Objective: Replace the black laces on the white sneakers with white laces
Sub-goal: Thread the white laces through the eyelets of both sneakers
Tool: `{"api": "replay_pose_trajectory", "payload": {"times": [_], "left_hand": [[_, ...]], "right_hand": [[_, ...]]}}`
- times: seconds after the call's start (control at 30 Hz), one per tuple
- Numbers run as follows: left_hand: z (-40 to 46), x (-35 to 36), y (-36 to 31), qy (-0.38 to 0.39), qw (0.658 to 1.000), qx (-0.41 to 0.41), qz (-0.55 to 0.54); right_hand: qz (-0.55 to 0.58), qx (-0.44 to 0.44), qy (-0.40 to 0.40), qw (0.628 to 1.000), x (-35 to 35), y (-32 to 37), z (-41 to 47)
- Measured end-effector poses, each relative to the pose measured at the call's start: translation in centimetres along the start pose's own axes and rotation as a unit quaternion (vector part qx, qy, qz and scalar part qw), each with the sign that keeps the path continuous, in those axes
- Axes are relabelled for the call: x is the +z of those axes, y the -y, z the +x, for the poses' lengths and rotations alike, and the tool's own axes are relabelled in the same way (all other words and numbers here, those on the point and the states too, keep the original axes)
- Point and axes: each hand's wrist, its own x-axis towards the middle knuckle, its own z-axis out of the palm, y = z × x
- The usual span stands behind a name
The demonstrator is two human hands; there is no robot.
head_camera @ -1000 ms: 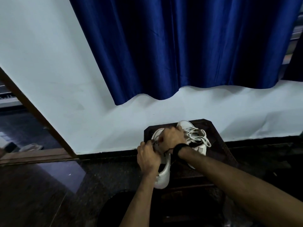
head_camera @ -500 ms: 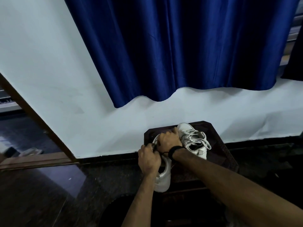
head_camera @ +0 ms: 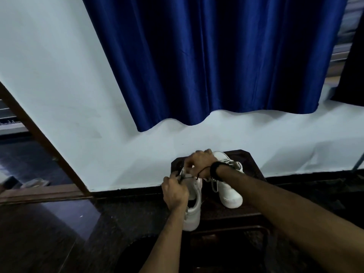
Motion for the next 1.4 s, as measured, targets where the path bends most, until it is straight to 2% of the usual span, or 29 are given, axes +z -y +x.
{"api": "replay_pose_trajectory", "payload": {"times": [0.1,0.2,0.27,0.33,0.43,0.5,0.57,0.6,0.63,0.7,0.77,0.8,0.87,0.97,1.03,1.07,1.13,1.2,1.27,1.3,1.37,1.4], "left_hand": [[0.1,0.4,0.2,-0.025,1.0,0.012,-0.003],[0.2,0.8,0.4,-0.038,0.999,0.031,0.016],[0.1,0.9,0.5,-0.047,0.997,0.042,0.038],[0.1,0.6,0.4,-0.082,0.994,0.072,0.028],[-0.4,-0.7,-1.0,-0.141,0.977,0.139,-0.08],[-0.5,-1.8,-2.4,-0.101,0.962,0.172,-0.187],[-0.4,-2.5,-3.6,-0.04,0.949,0.172,-0.26],[-0.3,-2.7,-3.8,-0.021,0.947,0.164,-0.276],[-0.3,-2.9,-3.8,-0.011,0.946,0.152,-0.287],[-0.6,-3.0,-3.4,-0.012,0.942,0.141,-0.305],[-1.1,-2.8,-3.1,-0.008,0.932,0.119,-0.343],[-1.3,-2.7,-2.9,-0.004,0.928,0.11,-0.357],[-1.3,-2.2,-2.6,-0.003,0.929,0.106,-0.355],[-0.6,-2.4,-2.1,-0.03,0.947,0.098,-0.305],[0.0,-3.0,-2.6,-0.033,0.962,0.077,-0.261],[0.4,-3.1,-3.1,0.002,0.966,0.067,-0.252],[1.3,-3.1,-4.6,0.119,0.957,0.083,-0.252],[2.0,-2.6,-6.0,0.197,0.947,0.131,-0.219],[2.3,-2.3,-6.7,0.173,0.954,0.145,-0.196],[2.4,-2.4,-7.0,0.139,0.956,0.117,-0.231],[2.5,-3.0,-6.9,0.052,0.94,0.011,-0.336],[2.7,-3.3,-6.4,0.011,0.934,-0.041,-0.355]], "right_hand": [[0.169,-0.027,-0.018,0.985,-2.7,-0.6,-0.5],[0.346,-0.078,-0.037,0.934,-5.2,0.2,-1.5],[0.415,-0.108,-0.043,0.902,-6.2,1.1,-1.9],[0.433,-0.13,-0.041,0.891,-6.5,1.9,-2.0],[0.394,-0.133,-0.023,0.909,-6.1,2.3,-2.1],[0.386,-0.109,-0.017,0.916,-5.6,1.6,-2.0],[0.417,-0.059,-0.039,0.906,-5.0,0.2,-2.0],[0.402,-0.029,-0.061,0.913,-4.5,-0.8,-1.8],[0.335,-0.005,-0.08,0.939,-3.8,-2.0,-1.6],[0.08,0.026,-0.048,0.995,-2.1,-4.3,-1.0],[-0.13,0.045,0.046,0.989,0.0,-6.0,-0.3],[-0.183,0.052,0.073,0.979,0.9,-6.4,-0.1],[-0.203,0.058,0.084,0.974,1.6,-6.6,0.3],[-0.072,0.063,0.054,0.994,0.1,-6.7,0.8],[0.107,0.058,0.06,0.991,-2.6,-6.5,0.5],[0.198,0.051,0.074,0.976,-4.2,-6.1,0.1],[0.333,0.029,0.114,0.936,-7.2,-4.7,-1.0],[0.374,0.02,0.129,0.918,-9.2,-3.5,-1.9],[0.388,0.016,0.123,0.913,-10.4,-2.8,-2.6],[0.4,0.017,0.116,0.909,-11.1,-2.7,-3.0],[0.438,0.023,0.092,0.894,-12.4,-3.2,-3.8],[0.463,0.023,0.078,0.883,-13.1,-3.6,-4.2]]}}
